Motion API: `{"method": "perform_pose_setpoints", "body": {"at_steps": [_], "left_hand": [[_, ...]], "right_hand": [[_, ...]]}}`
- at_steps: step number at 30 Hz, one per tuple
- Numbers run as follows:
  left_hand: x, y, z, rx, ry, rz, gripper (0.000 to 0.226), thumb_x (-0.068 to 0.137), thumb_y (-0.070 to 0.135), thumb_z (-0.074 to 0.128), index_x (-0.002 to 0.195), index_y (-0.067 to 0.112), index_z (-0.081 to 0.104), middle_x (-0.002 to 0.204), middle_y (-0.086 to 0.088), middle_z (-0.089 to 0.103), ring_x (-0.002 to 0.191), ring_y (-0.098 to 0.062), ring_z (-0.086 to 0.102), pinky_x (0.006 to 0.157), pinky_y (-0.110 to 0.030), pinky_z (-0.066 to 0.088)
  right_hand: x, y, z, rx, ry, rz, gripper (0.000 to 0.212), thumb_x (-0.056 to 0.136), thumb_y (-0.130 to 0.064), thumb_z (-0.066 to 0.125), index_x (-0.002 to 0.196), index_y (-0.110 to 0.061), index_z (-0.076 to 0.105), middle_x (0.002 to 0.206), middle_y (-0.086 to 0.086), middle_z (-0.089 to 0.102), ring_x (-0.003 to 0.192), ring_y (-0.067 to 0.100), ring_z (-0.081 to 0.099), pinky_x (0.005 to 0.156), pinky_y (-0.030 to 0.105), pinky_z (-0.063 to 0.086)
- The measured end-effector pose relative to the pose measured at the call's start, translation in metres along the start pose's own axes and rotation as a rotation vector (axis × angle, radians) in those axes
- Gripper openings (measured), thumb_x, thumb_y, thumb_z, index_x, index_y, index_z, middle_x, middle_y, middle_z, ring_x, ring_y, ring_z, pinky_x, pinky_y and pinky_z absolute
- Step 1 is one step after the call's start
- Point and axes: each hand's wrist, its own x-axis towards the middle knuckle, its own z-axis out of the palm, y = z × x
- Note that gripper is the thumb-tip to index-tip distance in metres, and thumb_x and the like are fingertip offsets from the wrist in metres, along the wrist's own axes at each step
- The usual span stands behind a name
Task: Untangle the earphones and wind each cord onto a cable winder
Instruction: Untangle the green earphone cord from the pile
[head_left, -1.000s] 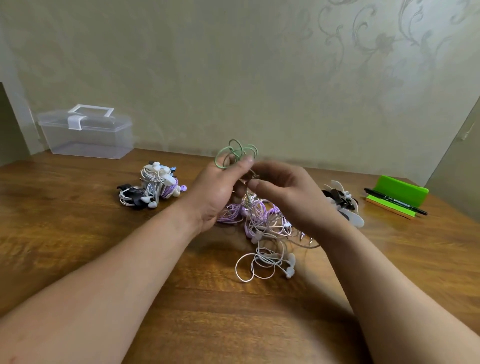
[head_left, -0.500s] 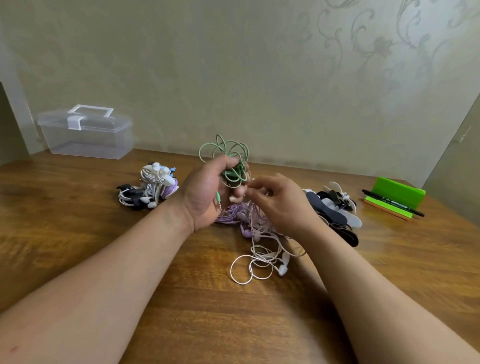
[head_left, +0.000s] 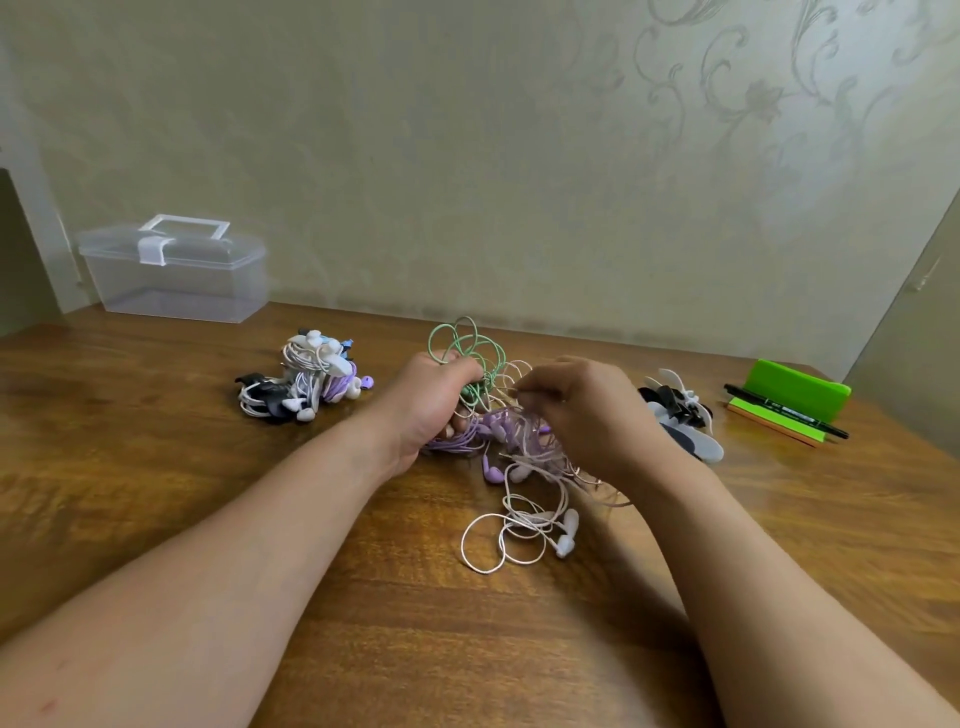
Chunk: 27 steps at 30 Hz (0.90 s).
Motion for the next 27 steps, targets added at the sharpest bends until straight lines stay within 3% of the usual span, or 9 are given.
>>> {"method": "perform_pose_setpoints", "body": {"at_steps": [8, 11, 13, 16, 18, 21, 23, 25, 27], "left_hand": [[-0.008, 0.002, 0.007, 0.003, -0.059, 0.003, 0.022, 0.101, 0.021, 0.056, 0.079, 0.020, 0.060, 0.067, -0.003, 0.059, 0.052, -0.013, 0.056, 0.054, -0.025, 0.041], [-0.010, 0.003, 0.008, -0.057, -0.081, 0.024, 0.021, 0.101, 0.021, 0.058, 0.081, 0.020, 0.063, 0.074, -0.008, 0.064, 0.065, -0.021, 0.062, 0.065, -0.031, 0.047], [-0.013, 0.005, 0.009, -0.090, -0.093, 0.043, 0.023, 0.101, 0.019, 0.058, 0.079, 0.020, 0.063, 0.072, -0.007, 0.065, 0.065, -0.022, 0.062, 0.062, -0.031, 0.047], [-0.014, 0.006, 0.009, -0.091, -0.057, 0.091, 0.022, 0.102, 0.017, 0.056, 0.081, 0.020, 0.063, 0.070, 0.000, 0.064, 0.060, -0.013, 0.061, 0.054, -0.023, 0.046], [-0.015, 0.009, 0.008, -0.135, -0.001, 0.136, 0.023, 0.101, 0.015, 0.055, 0.079, 0.019, 0.059, 0.066, -0.001, 0.062, 0.052, -0.010, 0.055, 0.049, -0.021, 0.041], [-0.015, 0.016, 0.000, -0.227, 0.033, 0.173, 0.024, 0.093, 0.021, 0.055, 0.071, 0.013, 0.057, 0.059, -0.007, 0.057, 0.047, -0.014, 0.044, 0.041, -0.022, 0.030], [-0.017, 0.019, -0.003, -0.229, -0.070, 0.151, 0.023, 0.081, 0.029, 0.052, 0.066, 0.012, 0.056, 0.054, -0.007, 0.055, 0.047, -0.019, 0.042, 0.041, -0.023, 0.027], [-0.017, 0.020, -0.004, -0.229, -0.206, 0.125, 0.025, 0.077, 0.028, 0.050, 0.063, 0.008, 0.054, 0.051, -0.010, 0.052, 0.053, -0.027, 0.045, 0.046, -0.028, 0.028], [-0.017, 0.018, -0.004, -0.183, -0.241, 0.091, 0.024, 0.077, 0.027, 0.051, 0.066, 0.005, 0.054, 0.051, -0.013, 0.050, 0.052, -0.029, 0.048, 0.042, -0.023, 0.029]], "right_hand": [[0.000, -0.004, 0.000, -0.170, 0.077, -0.094, 0.012, 0.096, -0.009, 0.066, 0.099, -0.017, 0.074, 0.089, 0.002, 0.071, 0.079, 0.028, 0.062, 0.065, 0.037, 0.049], [0.002, -0.007, 0.001, -0.177, 0.191, -0.124, 0.010, 0.093, -0.006, 0.064, 0.092, -0.016, 0.065, 0.071, -0.003, 0.057, 0.066, 0.031, 0.050, 0.056, 0.038, 0.043], [0.002, -0.009, 0.002, -0.138, 0.217, -0.171, 0.016, 0.090, -0.001, 0.064, 0.085, -0.016, 0.059, 0.070, -0.003, 0.052, 0.062, 0.031, 0.045, 0.053, 0.040, 0.043], [0.001, -0.008, 0.004, -0.082, 0.235, -0.172, 0.015, 0.090, 0.001, 0.066, 0.088, -0.013, 0.061, 0.081, 0.001, 0.064, 0.070, 0.029, 0.055, 0.060, 0.044, 0.051], [-0.003, -0.008, 0.000, 0.049, 0.225, -0.079, 0.012, 0.093, -0.007, 0.067, 0.092, -0.018, 0.062, 0.089, -0.006, 0.069, 0.079, 0.020, 0.062, 0.067, 0.037, 0.054], [-0.011, -0.022, -0.010, 0.369, 0.050, 0.077, 0.013, 0.092, -0.007, 0.066, 0.091, -0.019, 0.064, 0.078, -0.011, 0.070, 0.067, 0.006, 0.063, 0.058, 0.021, 0.046], [-0.013, -0.033, -0.014, 0.717, -0.189, 0.176, 0.012, 0.093, 0.003, 0.063, 0.092, -0.009, 0.060, 0.067, -0.002, 0.067, 0.051, 0.012, 0.059, 0.044, 0.023, 0.042], [-0.014, -0.037, -0.018, 1.019, -0.490, 0.255, 0.013, 0.092, 0.006, 0.060, 0.095, -0.006, 0.055, 0.075, 0.011, 0.068, 0.049, 0.017, 0.063, 0.036, 0.023, 0.041], [-0.017, -0.035, -0.019, 1.103, -0.760, 0.301, 0.014, 0.092, 0.002, 0.057, 0.103, -0.006, 0.053, 0.094, 0.017, 0.069, 0.057, 0.021, 0.069, 0.037, 0.022, 0.046]]}}
